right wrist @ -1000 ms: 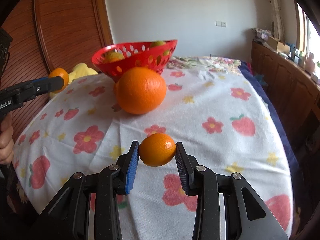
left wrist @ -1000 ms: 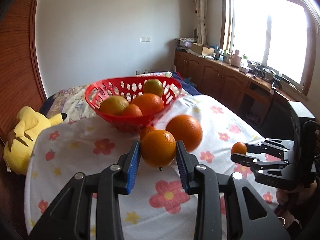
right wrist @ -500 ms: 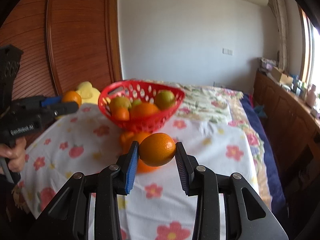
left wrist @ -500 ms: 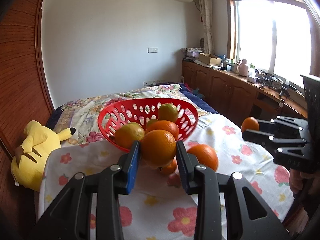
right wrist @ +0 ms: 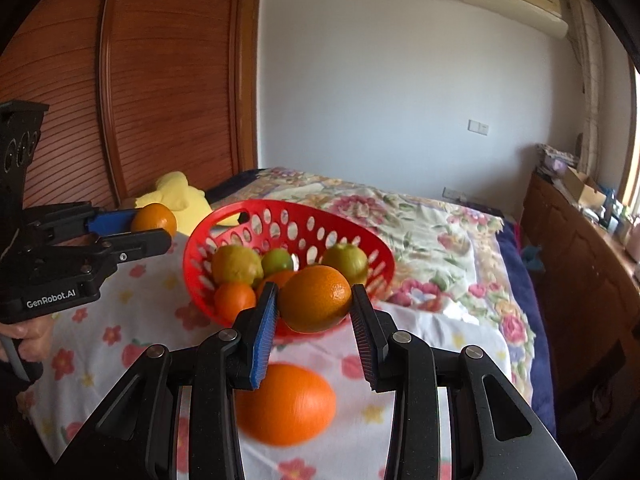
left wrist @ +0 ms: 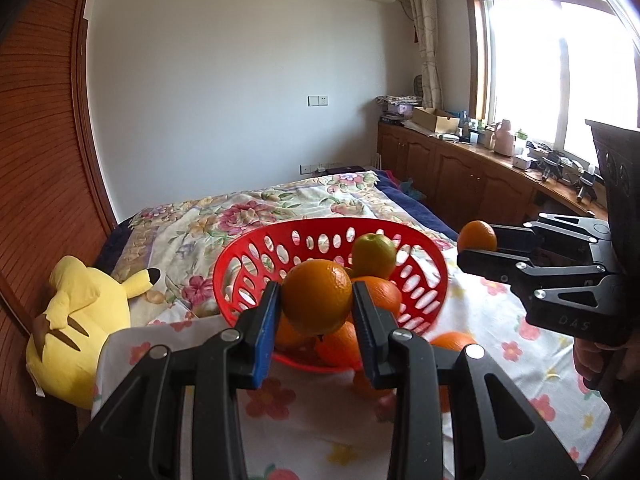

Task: Organize fruits
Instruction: 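Lower both fruits into the basket and open both tools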

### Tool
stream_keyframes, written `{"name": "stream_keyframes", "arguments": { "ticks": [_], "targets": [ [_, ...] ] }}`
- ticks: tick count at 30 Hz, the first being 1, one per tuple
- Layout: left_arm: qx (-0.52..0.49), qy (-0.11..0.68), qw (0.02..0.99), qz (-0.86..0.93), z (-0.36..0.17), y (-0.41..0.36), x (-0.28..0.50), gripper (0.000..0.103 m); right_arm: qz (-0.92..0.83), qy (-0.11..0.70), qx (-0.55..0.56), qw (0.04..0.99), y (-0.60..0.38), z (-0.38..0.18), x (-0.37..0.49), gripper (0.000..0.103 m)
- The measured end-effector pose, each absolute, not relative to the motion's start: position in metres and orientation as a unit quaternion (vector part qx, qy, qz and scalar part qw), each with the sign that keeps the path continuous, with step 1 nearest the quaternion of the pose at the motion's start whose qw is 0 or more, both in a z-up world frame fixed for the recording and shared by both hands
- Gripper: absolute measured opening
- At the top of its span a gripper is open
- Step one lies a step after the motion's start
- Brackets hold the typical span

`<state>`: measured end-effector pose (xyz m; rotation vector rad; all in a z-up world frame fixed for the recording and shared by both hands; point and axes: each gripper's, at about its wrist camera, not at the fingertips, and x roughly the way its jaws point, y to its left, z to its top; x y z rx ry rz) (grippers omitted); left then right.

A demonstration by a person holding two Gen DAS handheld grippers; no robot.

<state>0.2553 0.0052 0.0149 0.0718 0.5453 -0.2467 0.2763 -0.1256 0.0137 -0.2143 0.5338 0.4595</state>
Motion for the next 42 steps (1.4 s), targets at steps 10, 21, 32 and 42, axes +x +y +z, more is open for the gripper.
{"name": "stream_keyframes", "arguments": {
  "ticks": [10, 21, 32, 42],
  "targets": [
    [0.029, 0.286, 0.952, -0.106, -0.004, 0.013, 0.301, 0.034, 0.234, 0.280, -0.116, 0.924, -0.113, -0.008, 0.328, 0.036],
    [0.045, 0.298, 0.948, -0.103, -0.012, 0.005, 0.331, 0.034, 0.240, 0.299, -0.113, 0.917, -0.117, -0.028, 0.354, 0.036],
    [0.057, 0.318, 0.940, -0.108, -0.015, -0.008, 0.357, 0.034, 0.249, 0.304, -0.115, 0.912, -0.116, -0.034, 0.362, 0.036],
    [0.052, 0.346, 0.929, -0.120, -0.023, -0.018, 0.368, 0.034, 0.256, 0.305, -0.112, 0.910, -0.120, -0.033, 0.359, 0.036]
  ]
}}
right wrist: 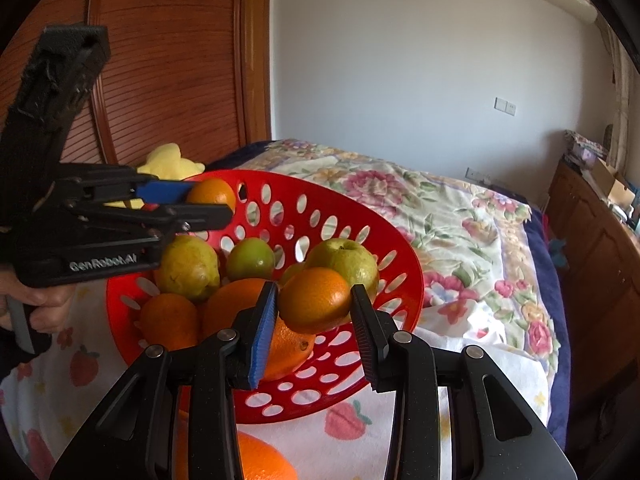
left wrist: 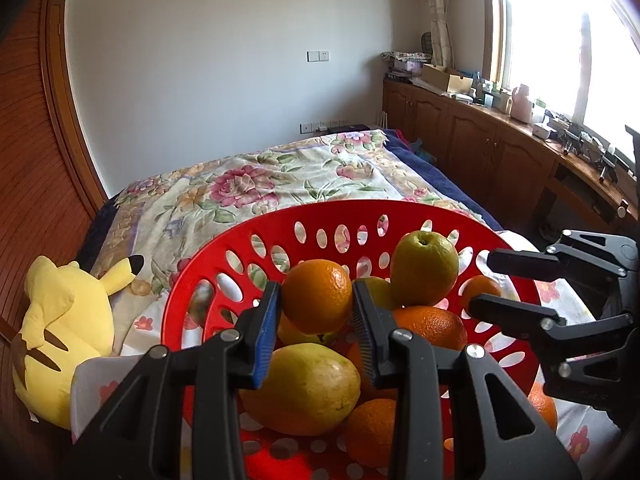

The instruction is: Organize fruits

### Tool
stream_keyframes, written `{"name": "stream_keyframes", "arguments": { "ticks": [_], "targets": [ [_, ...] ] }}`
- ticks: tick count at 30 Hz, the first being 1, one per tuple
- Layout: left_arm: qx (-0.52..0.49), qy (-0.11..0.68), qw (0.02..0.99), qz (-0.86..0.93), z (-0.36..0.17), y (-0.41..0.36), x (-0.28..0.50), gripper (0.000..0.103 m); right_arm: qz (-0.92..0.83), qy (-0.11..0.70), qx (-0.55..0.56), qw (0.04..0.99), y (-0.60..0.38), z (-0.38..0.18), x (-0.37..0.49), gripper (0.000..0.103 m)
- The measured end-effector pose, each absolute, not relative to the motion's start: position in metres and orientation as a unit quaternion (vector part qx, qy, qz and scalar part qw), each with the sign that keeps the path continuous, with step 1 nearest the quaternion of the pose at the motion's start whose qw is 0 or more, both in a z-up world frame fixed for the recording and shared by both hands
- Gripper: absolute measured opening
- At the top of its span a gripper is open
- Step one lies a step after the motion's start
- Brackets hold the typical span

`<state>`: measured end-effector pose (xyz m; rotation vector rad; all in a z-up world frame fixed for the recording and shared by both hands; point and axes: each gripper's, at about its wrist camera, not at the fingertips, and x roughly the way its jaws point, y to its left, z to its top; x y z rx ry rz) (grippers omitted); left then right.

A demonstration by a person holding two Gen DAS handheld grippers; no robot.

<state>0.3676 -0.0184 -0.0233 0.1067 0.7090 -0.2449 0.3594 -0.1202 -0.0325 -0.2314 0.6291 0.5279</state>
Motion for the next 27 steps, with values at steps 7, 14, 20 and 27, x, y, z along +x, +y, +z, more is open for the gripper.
{"name": "stream_keyframes", "arguments": {
  "ticks": [7, 14, 20, 27],
  "targets": [
    [0.060, 0.349, 0.927, -0.123, -0.021, -0.028, 0.371, 0.034, 0.254, 0.302, -0.107, 0.913, -0.125, -0.030, 0.356, 0.039],
    [0.067, 0.353, 0.925, -0.126, -0.023, -0.036, 0.379, 0.036, 0.250, 0.296, -0.096, 0.917, -0.133, -0.026, 0.351, 0.040],
    [0.063, 0.344, 0.929, -0.124, -0.018, -0.034, 0.370, 0.037, 0.252, 0.292, -0.093, 0.918, -0.137, -0.025, 0.344, 0.040],
    [0.048, 0.325, 0.936, -0.129, -0.010, -0.020, 0.335, 0.042, 0.250, 0.290, -0.084, 0.920, -0.141, -0.023, 0.329, 0.043]
  ]
}}
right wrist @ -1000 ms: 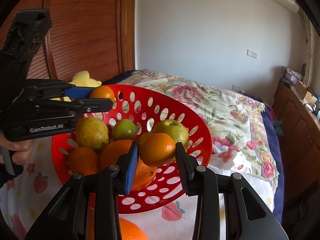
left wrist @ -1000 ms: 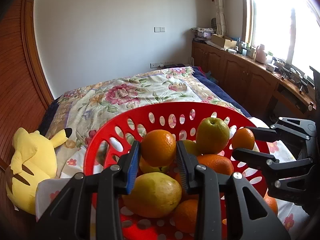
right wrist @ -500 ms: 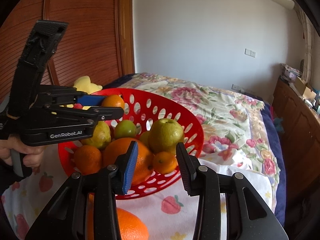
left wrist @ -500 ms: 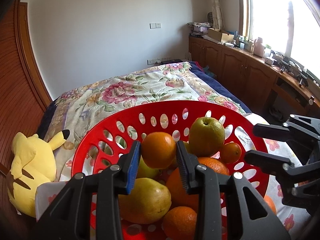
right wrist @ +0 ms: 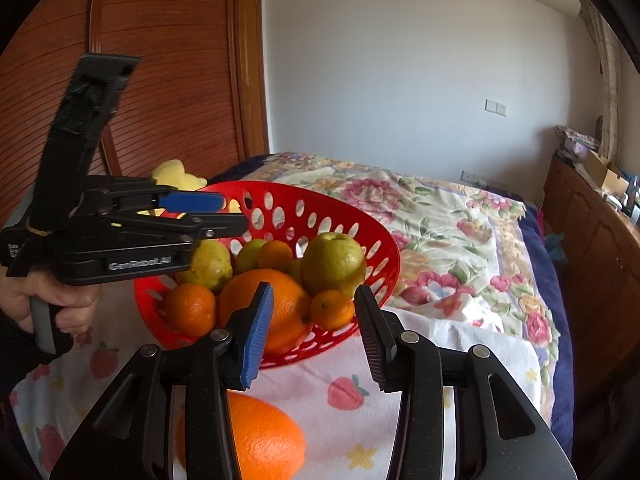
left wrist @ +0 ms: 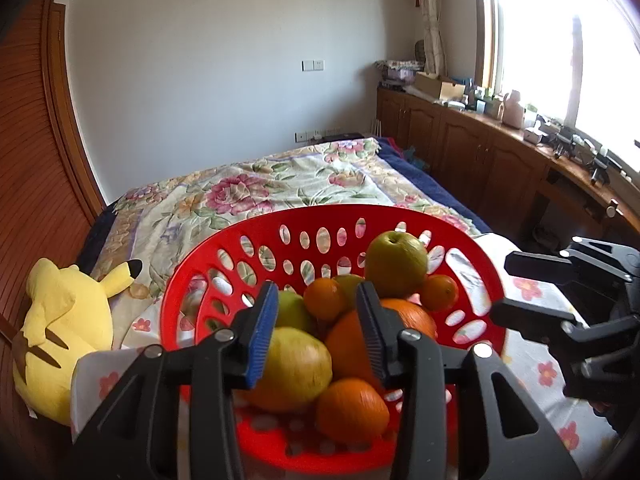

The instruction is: Organize fruits

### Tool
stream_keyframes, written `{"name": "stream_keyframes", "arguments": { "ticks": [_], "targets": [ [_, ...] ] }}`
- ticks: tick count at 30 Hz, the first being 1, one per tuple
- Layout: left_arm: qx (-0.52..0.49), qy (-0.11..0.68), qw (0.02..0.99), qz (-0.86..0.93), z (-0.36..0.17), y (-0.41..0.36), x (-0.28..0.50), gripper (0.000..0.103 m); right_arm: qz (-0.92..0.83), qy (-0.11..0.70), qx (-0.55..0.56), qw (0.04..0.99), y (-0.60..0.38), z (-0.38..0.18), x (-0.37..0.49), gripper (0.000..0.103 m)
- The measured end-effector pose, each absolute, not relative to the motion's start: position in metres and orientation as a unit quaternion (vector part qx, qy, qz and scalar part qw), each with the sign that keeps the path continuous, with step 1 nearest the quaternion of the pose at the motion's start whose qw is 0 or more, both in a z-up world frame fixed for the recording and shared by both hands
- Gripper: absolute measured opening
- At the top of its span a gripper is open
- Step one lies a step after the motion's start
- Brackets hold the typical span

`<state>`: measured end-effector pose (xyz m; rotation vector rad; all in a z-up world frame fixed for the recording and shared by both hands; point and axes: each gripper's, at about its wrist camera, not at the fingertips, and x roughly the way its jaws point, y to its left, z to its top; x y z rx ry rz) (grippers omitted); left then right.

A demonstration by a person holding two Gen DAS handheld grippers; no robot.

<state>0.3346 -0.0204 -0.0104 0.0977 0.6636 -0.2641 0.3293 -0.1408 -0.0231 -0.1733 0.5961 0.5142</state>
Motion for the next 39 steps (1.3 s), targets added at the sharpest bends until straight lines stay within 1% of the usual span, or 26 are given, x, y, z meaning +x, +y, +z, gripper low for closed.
{"name": "stream_keyframes", "arguments": {
  "ticks": [4, 13, 16, 20, 24, 27, 29, 32, 39],
  "targets": [
    [0.040, 0.311, 0.940, -0.132, -0.004, -0.012, 0.310, 0.047, 0.245, 0.290, -0.071, 0.922, -0.145, -0.022, 0.316, 0.045],
    [0.039, 0.291, 0.947, -0.129, 0.000, 0.001, 0.264, 0.050, 0.230, 0.295, -0.055, 0.926, -0.148, -0.023, 0.284, 0.050],
    [0.038, 0.291, 0.947, -0.129, -0.005, 0.003, 0.251, 0.051, 0.223, 0.295, -0.056, 0.928, -0.147, -0.025, 0.275, 0.054],
    [0.033, 0.295, 0.946, -0.129, -0.018, 0.007, 0.235, 0.056, 0.217, 0.299, -0.054, 0.928, -0.146, -0.030, 0.266, 0.059],
    [0.027, 0.311, 0.942, -0.127, -0.035, 0.010, 0.224, 0.057, 0.213, 0.308, -0.053, 0.926, -0.144, -0.036, 0.259, 0.061],
    [0.027, 0.320, 0.939, -0.126, -0.047, 0.011, 0.216, 0.057, 0.211, 0.311, -0.057, 0.925, -0.142, -0.040, 0.252, 0.065],
    [0.027, 0.324, 0.937, -0.127, -0.054, 0.010, 0.211, 0.057, 0.210, 0.313, -0.060, 0.924, -0.138, -0.041, 0.249, 0.070],
    [0.026, 0.329, 0.935, -0.128, -0.063, 0.009, 0.204, 0.057, 0.211, 0.314, -0.063, 0.924, -0.135, -0.046, 0.244, 0.075],
    [0.027, 0.317, 0.939, -0.129, -0.070, 0.009, 0.194, 0.057, 0.204, 0.321, -0.064, 0.923, -0.128, -0.057, 0.241, 0.084]
  ]
}}
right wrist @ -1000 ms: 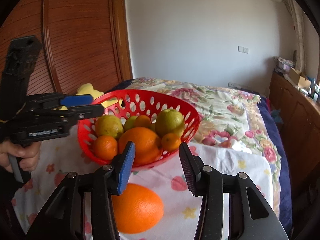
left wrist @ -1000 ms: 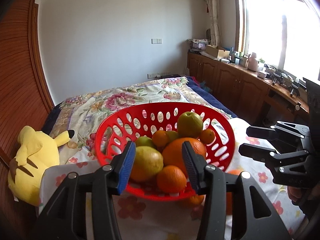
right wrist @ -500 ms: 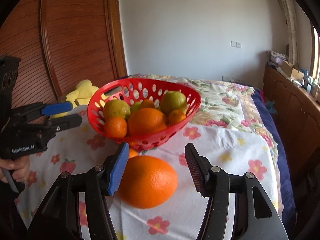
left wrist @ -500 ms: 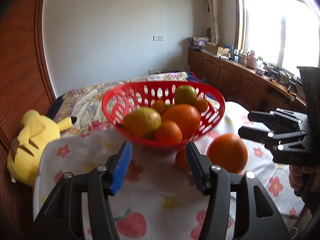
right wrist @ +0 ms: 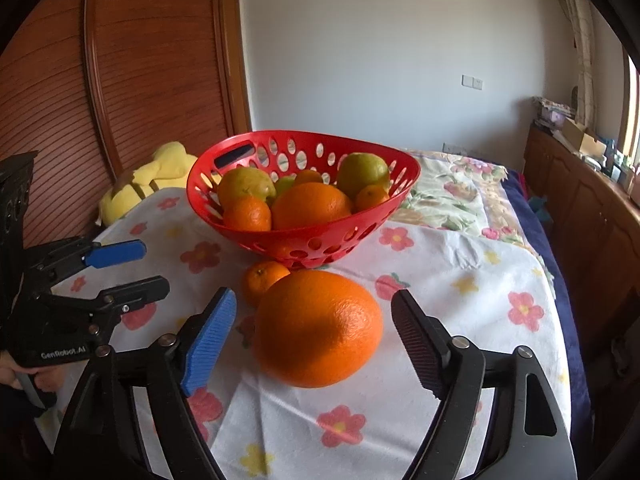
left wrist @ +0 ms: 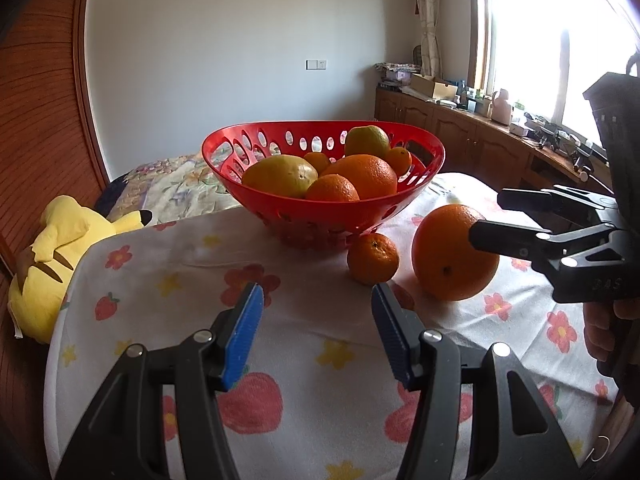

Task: Organize fruits
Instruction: 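Move the open right tool onto the large orange on the cloth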

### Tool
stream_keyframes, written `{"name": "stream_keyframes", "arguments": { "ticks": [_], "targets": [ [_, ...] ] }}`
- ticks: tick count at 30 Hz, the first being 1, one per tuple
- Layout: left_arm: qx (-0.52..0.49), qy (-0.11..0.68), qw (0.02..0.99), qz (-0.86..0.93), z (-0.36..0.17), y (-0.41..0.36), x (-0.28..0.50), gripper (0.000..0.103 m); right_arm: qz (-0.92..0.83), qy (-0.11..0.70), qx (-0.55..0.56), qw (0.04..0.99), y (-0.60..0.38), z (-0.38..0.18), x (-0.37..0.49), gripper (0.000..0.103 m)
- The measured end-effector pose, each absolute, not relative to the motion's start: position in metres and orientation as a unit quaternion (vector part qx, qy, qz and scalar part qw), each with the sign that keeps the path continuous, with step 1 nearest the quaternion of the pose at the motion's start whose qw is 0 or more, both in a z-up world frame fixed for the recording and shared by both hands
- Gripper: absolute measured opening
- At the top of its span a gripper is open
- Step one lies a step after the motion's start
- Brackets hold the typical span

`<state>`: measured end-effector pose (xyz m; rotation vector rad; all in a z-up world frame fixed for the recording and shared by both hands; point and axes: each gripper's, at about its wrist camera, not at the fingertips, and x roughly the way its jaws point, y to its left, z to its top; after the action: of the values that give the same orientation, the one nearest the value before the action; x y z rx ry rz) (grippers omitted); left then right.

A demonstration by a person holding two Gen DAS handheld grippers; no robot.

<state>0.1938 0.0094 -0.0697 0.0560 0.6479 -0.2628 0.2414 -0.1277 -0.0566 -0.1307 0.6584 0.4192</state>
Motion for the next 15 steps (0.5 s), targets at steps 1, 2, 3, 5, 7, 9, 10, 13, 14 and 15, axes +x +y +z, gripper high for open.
{"name": "stream_keyframes", "arguments": {
  "ticks": [1, 2, 3, 5, 7, 9, 10, 13, 14, 15],
  "targets": [
    [0.028, 0.316, 0.940, -0.128, -0.070, 0.010, 0.193, 0.057, 0.202, 0.323, -0.063, 0.923, -0.127, -0.058, 0.242, 0.086],
    [0.030, 0.313, 0.941, -0.127, -0.071, 0.010, 0.192, 0.057, 0.200, 0.324, -0.062, 0.923, -0.127, -0.059, 0.243, 0.086],
    [0.031, 0.309, 0.942, -0.125, -0.071, 0.011, 0.192, 0.057, 0.197, 0.325, -0.062, 0.923, -0.127, -0.060, 0.244, 0.086],
    [0.034, 0.306, 0.943, -0.124, -0.072, 0.011, 0.190, 0.057, 0.194, 0.330, -0.063, 0.922, -0.127, -0.063, 0.248, 0.087],
    [0.030, 0.308, 0.943, -0.122, -0.074, 0.012, 0.191, 0.057, 0.192, 0.336, -0.061, 0.920, -0.125, -0.068, 0.252, 0.087],
    [0.031, 0.308, 0.943, -0.122, -0.077, 0.012, 0.191, 0.057, 0.190, 0.342, -0.062, 0.918, -0.123, -0.073, 0.254, 0.087],
    [0.032, 0.309, 0.943, -0.122, -0.078, 0.011, 0.191, 0.057, 0.189, 0.345, -0.064, 0.917, -0.122, -0.075, 0.254, 0.087],
    [0.039, 0.311, 0.942, -0.122, -0.082, 0.009, 0.192, 0.057, 0.186, 0.350, -0.067, 0.916, -0.122, -0.080, 0.256, 0.087],
    [0.041, 0.314, 0.941, -0.123, -0.083, 0.008, 0.192, 0.057, 0.185, 0.353, -0.068, 0.915, -0.121, -0.082, 0.256, 0.087],
    [0.042, 0.315, 0.940, -0.124, -0.083, 0.007, 0.192, 0.057, 0.185, 0.355, -0.068, 0.914, -0.121, -0.084, 0.257, 0.087]
  ]
}}
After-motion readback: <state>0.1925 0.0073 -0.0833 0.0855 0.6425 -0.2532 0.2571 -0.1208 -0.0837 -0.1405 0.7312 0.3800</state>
